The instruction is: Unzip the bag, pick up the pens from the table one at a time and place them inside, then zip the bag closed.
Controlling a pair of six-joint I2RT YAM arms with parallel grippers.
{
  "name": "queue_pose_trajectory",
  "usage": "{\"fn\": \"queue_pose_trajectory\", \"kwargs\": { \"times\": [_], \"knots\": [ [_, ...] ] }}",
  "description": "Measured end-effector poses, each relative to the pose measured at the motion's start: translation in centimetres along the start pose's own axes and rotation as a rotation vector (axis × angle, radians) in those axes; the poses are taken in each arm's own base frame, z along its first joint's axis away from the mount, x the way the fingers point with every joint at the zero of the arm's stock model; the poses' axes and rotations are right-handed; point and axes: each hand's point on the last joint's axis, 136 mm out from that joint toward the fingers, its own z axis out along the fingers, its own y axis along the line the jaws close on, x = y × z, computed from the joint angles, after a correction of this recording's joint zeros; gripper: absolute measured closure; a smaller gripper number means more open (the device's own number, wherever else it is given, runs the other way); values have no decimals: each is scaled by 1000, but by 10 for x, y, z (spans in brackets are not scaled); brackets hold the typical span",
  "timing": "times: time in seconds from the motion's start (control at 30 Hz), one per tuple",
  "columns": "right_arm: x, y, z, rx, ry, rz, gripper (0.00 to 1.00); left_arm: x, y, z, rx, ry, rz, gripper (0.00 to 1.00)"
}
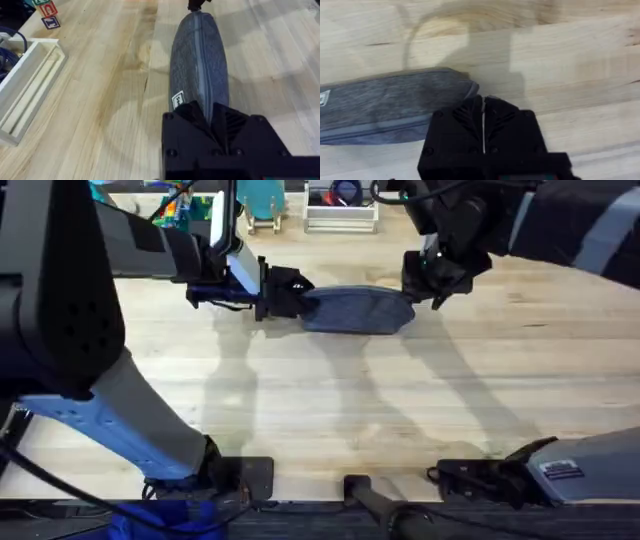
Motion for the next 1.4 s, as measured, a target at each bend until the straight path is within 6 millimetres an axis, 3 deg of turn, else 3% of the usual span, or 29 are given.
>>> {"fn": "queue_pose_trajectory", "kwargs": {
  "times": [0.53, 1.2, 1.4],
  "knots": [
    [22, -15, 33, -54, 55, 91, 971, 0, -2, 0, 3, -2, -8, 958],
    [18, -29, 40, -65, 71, 157, 971, 0, -2, 0, 5, -2, -13, 958],
    [28, -47, 48, -11, 99, 174, 971, 0, -2, 0, 5, -2, -13, 958]
  ]
}}
